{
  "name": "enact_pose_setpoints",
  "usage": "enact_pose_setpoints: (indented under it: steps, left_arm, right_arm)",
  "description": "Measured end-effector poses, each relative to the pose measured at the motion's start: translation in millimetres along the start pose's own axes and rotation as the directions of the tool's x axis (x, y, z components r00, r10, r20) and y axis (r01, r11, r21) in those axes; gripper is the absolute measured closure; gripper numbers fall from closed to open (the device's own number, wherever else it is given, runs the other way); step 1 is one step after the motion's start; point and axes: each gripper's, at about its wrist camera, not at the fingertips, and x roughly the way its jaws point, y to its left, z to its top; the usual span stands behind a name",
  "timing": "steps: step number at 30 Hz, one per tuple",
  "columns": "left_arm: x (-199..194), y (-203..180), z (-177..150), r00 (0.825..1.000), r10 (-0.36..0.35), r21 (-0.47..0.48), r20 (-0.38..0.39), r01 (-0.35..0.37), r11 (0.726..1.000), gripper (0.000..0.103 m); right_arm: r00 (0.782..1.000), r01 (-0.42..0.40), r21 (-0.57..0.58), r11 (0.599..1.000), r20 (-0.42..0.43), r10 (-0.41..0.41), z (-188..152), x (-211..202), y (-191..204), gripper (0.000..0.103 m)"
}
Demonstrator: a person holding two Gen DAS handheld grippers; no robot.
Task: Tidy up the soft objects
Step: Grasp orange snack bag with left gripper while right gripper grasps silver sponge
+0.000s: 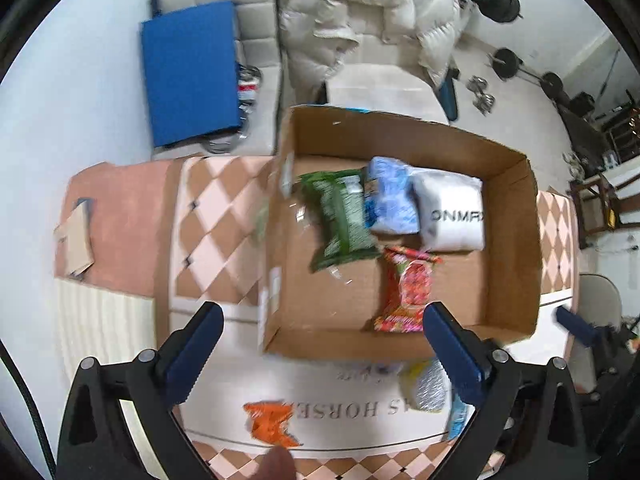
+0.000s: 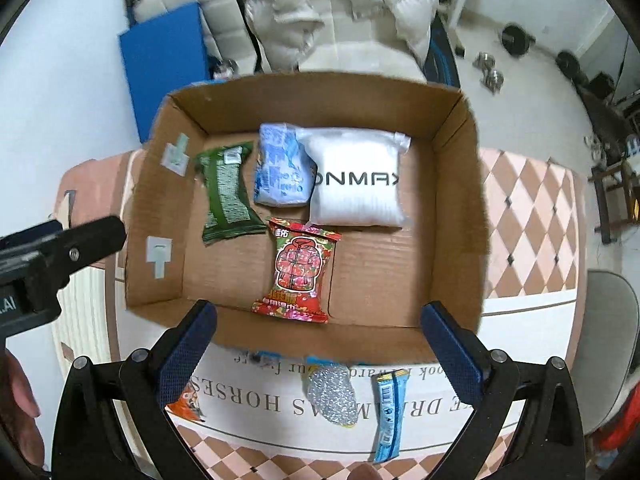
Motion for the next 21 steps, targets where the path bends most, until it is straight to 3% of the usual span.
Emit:
enact_pose_setpoints:
  steps: [3, 6, 10, 13, 21]
  left_arm:
    - [-8, 5, -36, 0.998, 0.047, -0.019, 0.05, -0.046, 0.999, 0.001]
    - [6, 16, -79, 0.998, 0.059, -0.044, 0.019, -0.059, 0.997, 0.001]
    - [56, 39, -130, 0.992, 0.007, -0.104, -0.127, -0.02, 0.994, 0.001]
    - [98, 55, -157, 0.973, -0.001, -0.139, -0.23, -0.032, 0.99, 0.012]
    - [157, 64, -186, 0.942, -0.028, -0.17, -0.334, -0.031, 0.985, 0.013]
  right_arm:
    - [0.997, 0.043, -0.06, 0.997, 0.072, -0.038, -25, -19, 6, 0.0]
    - [0.997, 0.004, -0.068, 0.998, 0.074, 0.001, -54, -24, 3, 0.0]
    - [0.999, -0.024, -0.047, 0.999, -0.036, 0.022, -91, 2, -5, 0.0]
    - [0.989, -0.05, -0.004, 0.999, -0.138, 0.049, -113, 40, -12, 0.0]
    - [0.977, -0.031, 0.05, 0.998, -0.209, 0.041, -128, 102, -20, 0.0]
